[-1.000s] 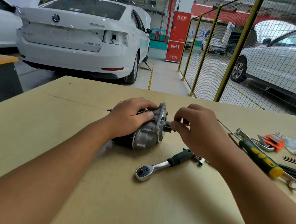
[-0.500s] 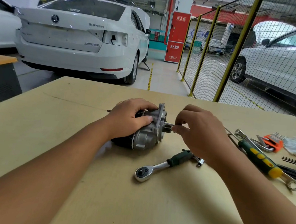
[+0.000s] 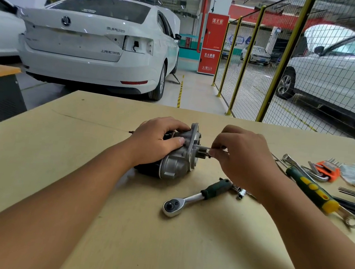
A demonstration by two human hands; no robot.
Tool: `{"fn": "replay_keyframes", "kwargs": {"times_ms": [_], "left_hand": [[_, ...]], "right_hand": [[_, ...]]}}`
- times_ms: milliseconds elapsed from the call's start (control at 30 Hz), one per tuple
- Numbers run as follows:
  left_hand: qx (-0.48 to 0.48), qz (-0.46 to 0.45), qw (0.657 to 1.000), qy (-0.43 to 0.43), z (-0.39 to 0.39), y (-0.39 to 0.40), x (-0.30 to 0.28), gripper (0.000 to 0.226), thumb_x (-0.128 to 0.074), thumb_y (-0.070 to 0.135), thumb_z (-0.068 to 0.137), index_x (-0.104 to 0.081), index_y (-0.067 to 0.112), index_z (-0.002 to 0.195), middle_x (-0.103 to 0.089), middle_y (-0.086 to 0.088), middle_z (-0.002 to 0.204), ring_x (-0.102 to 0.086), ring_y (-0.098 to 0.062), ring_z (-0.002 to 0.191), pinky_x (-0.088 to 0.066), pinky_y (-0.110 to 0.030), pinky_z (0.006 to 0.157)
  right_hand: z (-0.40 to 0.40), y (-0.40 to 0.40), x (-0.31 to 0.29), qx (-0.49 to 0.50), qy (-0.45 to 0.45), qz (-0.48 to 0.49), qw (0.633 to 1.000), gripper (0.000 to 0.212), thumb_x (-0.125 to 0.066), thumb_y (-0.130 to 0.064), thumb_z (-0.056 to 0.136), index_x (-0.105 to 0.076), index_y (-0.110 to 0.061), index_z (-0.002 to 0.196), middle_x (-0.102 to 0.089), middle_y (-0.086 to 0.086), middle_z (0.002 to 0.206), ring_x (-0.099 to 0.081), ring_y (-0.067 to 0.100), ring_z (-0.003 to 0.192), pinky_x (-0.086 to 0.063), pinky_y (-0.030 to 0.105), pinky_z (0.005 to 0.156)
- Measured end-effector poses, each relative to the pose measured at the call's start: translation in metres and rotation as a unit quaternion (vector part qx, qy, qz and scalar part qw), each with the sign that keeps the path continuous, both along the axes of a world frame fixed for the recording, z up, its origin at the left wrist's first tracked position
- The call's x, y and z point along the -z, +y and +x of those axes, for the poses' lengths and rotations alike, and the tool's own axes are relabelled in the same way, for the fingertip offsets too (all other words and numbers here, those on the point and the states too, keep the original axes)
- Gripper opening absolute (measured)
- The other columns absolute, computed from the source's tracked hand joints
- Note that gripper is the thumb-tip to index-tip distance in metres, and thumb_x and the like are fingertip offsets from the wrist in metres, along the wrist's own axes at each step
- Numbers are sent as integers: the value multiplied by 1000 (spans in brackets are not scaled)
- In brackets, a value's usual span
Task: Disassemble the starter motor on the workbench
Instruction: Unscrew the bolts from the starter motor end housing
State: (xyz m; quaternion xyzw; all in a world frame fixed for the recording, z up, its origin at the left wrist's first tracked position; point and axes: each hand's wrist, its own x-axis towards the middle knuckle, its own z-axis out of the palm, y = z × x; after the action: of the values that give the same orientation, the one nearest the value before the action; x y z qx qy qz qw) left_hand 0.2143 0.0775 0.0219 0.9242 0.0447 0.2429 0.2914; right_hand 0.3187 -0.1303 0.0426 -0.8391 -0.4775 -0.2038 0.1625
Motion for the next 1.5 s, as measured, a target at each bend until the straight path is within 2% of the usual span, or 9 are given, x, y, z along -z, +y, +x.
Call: {"fn": "replay_keyframes", "kwargs": {"times_ms": [100,233,467,667,833,1067,1200,1333,1500], "left_hand": [[-1,2,1000,3,0,1,0,47,-57,40,85,-69,25,128,-69,10,123,-62,-18,117,-46,-47,105],[-3,-9,1000,-1,2,2,1,43,-55,41,89,-71,26,126,-70,12,122,-62,-16,118,-46,-47,105],[-5,-8,1000,-1,1,-1,0,45,-55,39,88,-71,24,127,-70,11,122,-62,-15,117,-47,-46,105],[0,-8,1000,10,-1,-1,-1,49,-57,39,85,-69,24,130,-69,11,124,-62,-15,117,-46,-45,106],[-2,-21,1000,2,1,0,0,45,-54,40,88,-71,25,127,-70,12,123,-62,-14,118,-46,-46,106],[-4,-7,1000,8,0,-1,-2,48,-54,41,86,-70,23,128,-69,10,125,-62,-15,117,-46,-45,106],[-3,-3,1000,15,-1,-2,-2,50,-56,41,84,-69,24,130,-69,10,126,-61,-15,118,-45,-44,107],[-2,-10,1000,12,0,0,-2,48,-56,41,86,-70,24,129,-69,11,124,-61,-15,118,-45,-45,107],[-9,-20,1000,2,2,0,0,43,-53,39,89,-72,26,126,-70,12,122,-62,-14,118,-46,-45,106]], "right_hand": [[-3,1,-1,17,-18,-4,1000,7,-68,-39,93,-69,-32,93,-56,-18,99,-51,17,98,-34,38,82],[-2,1,-2,-28,44,28,998,7,-73,-29,90,-70,-23,91,-61,-9,90,-58,20,83,-50,37,71],[6,2,0,-35,71,33,996,18,-63,-20,98,-77,-10,97,-54,3,94,-49,18,81,-35,28,72],[0,2,0,4,2,-15,1000,12,-65,-36,96,-72,-27,95,-58,-10,104,-56,20,95,-43,40,84],[1,-1,-1,-24,55,20,998,10,-70,-33,93,-69,-24,90,-63,-7,88,-57,20,81,-50,36,70],[5,1,-3,-51,60,41,996,20,-61,-23,99,-76,-11,95,-55,0,83,-49,16,73,-35,30,64],[4,1,-1,-30,30,5,999,17,-62,-29,99,-73,-16,97,-54,-4,92,-55,21,83,-44,36,76],[0,0,-3,3,-3,-7,1000,12,-63,-40,96,-68,-29,94,-55,-13,98,-56,17,93,-35,37,81],[-4,-1,-5,-7,32,2,999,12,-71,-37,91,-71,-26,93,-60,-11,96,-58,18,86,-52,40,76]]}}
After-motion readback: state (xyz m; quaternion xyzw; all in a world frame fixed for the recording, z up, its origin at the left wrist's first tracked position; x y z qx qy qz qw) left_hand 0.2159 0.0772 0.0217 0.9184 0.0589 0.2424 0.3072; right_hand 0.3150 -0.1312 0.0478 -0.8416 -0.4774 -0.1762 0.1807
